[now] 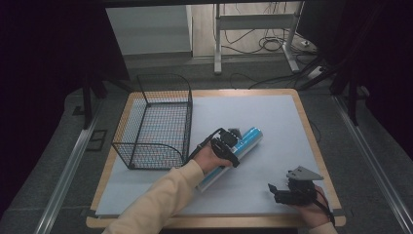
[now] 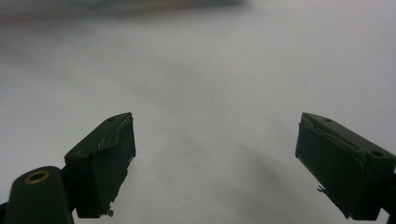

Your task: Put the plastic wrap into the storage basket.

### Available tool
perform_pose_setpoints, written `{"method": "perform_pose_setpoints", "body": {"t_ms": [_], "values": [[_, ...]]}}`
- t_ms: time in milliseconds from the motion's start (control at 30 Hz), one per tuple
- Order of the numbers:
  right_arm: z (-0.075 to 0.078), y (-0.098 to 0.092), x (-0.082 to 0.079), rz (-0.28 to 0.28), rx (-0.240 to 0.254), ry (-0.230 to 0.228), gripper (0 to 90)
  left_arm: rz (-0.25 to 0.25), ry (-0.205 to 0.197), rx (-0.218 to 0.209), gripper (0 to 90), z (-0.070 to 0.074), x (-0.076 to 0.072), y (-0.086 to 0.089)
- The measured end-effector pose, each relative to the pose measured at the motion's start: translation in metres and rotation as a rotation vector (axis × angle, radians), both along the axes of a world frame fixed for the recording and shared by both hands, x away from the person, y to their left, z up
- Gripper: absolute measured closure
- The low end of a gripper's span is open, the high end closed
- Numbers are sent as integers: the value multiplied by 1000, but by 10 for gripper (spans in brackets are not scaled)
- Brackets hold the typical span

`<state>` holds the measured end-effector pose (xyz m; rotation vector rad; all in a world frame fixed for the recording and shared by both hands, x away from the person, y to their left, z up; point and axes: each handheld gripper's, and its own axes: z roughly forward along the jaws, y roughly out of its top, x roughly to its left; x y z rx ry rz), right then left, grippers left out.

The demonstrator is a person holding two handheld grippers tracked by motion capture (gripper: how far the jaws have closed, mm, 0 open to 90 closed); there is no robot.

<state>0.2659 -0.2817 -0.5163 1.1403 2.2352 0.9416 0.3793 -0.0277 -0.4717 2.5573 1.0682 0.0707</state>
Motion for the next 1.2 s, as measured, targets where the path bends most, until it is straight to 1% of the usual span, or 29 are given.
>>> {"method": "perform_pose_setpoints", "body": {"t_ms": [133,167,233,300,333,433,567,700,733,767,867,933,1067,1200], "values": [[1,-1,0,-1,0,-2,122,4,-4,-10,313,2,-1,2],[1,-1,0,-2,2,0,122,-4,-2,-2,313,3,-1,3],[1,-1,0,-3,2,-3,122,5,-7,-10,313,4,-1,4],[1,-1,0,-4,1,-2,122,2,-11,-5,314,6,-2,6],[1,-1,0,-3,2,0,122,4,-20,-8,314,9,-2,7],[1,-1,0,-2,0,-1,122,5,-24,-12,314,12,-2,9],[1,-1,0,-4,2,-1,122,7,-43,-23,314,20,-4,11],[1,-1,0,-4,2,-2,122,8,-52,-29,314,23,-6,12],[1,-1,0,-4,1,-3,122,-3,-72,-22,314,25,-7,12],[1,-1,0,-3,1,-1,122,-7,-79,-21,314,25,-8,12],[1,-1,0,-4,0,-3,122,-5,-67,-33,314,26,-8,13],[1,-2,0,-4,-1,-3,122,-6,-68,-28,314,25,-7,13],[1,-2,0,-5,-2,-5,122,-4,-59,-28,314,25,-6,15],[1,-2,0,-5,-3,-5,122,-4,-58,-32,314,24,-4,16]]}}
